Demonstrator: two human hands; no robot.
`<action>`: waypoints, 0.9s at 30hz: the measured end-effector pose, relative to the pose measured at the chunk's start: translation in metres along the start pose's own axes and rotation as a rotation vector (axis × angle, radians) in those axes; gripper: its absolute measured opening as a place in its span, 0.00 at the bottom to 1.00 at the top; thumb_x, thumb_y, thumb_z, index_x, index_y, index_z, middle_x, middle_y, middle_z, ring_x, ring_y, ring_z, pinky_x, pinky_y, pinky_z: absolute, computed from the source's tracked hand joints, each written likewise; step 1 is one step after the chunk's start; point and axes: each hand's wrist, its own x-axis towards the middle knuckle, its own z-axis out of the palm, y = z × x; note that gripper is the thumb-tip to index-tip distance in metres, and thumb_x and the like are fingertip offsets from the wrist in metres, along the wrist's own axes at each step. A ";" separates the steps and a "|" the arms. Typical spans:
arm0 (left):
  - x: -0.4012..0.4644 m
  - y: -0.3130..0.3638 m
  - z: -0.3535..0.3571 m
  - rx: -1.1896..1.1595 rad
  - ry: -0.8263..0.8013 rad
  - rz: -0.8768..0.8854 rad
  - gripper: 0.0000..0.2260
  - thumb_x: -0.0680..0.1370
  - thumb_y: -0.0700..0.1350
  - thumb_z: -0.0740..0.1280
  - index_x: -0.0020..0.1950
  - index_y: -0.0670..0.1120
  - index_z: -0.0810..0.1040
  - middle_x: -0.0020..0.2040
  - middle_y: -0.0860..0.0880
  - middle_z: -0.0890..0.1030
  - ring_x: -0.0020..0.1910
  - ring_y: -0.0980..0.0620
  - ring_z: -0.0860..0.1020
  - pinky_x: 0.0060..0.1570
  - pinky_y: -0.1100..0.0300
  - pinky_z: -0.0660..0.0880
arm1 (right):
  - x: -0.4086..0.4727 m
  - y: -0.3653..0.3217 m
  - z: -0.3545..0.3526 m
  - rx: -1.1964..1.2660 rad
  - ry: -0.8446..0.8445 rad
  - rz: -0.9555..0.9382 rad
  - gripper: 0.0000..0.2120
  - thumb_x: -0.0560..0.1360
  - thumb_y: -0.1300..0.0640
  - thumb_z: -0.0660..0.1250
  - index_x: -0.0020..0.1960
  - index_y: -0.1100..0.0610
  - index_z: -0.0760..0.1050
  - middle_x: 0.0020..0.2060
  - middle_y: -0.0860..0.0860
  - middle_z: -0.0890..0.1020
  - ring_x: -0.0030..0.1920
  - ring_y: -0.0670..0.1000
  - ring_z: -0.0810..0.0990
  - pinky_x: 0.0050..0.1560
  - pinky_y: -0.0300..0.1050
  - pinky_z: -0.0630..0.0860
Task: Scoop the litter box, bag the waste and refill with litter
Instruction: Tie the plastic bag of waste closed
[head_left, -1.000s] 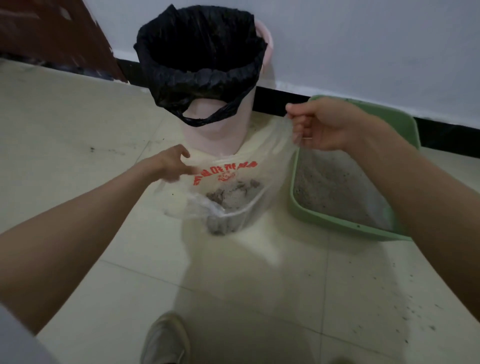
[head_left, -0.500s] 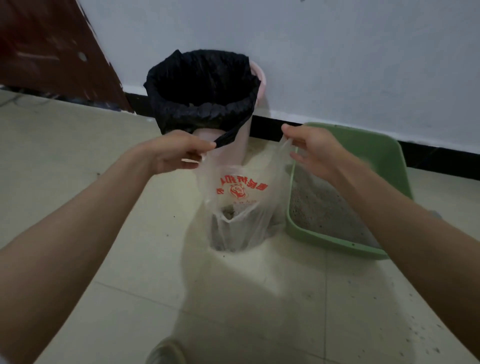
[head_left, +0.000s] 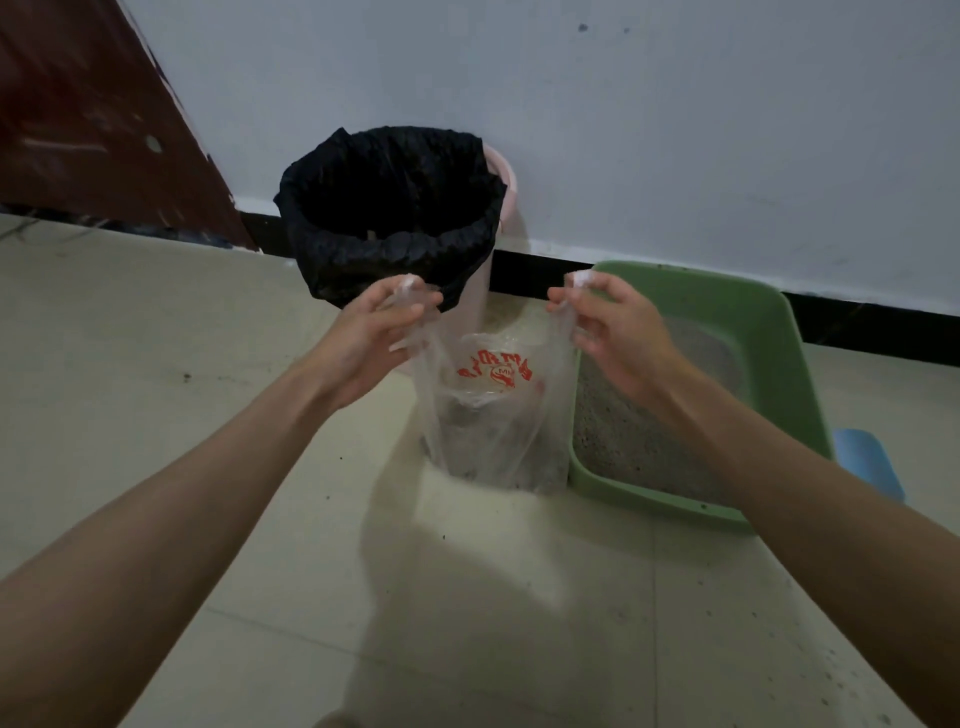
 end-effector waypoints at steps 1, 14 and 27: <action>0.001 -0.004 -0.002 0.036 0.004 0.011 0.12 0.76 0.37 0.63 0.53 0.53 0.75 0.58 0.51 0.80 0.60 0.52 0.76 0.61 0.51 0.70 | 0.001 0.003 -0.001 -0.014 0.029 -0.012 0.04 0.77 0.65 0.63 0.48 0.58 0.73 0.51 0.54 0.81 0.56 0.52 0.79 0.61 0.49 0.75; 0.030 -0.063 0.008 0.669 -0.035 -0.049 0.36 0.69 0.47 0.74 0.72 0.46 0.60 0.73 0.51 0.63 0.71 0.56 0.62 0.66 0.62 0.60 | 0.029 0.065 -0.003 -0.589 0.002 -0.051 0.38 0.69 0.61 0.74 0.71 0.55 0.54 0.58 0.43 0.70 0.55 0.44 0.73 0.51 0.35 0.74; 0.086 -0.109 0.035 0.736 -0.116 -0.014 0.20 0.77 0.47 0.66 0.68 0.49 0.66 0.66 0.48 0.70 0.65 0.53 0.69 0.56 0.71 0.69 | 0.062 0.092 -0.003 -0.234 0.236 0.226 0.17 0.80 0.59 0.53 0.53 0.68 0.77 0.44 0.57 0.80 0.41 0.52 0.79 0.40 0.44 0.78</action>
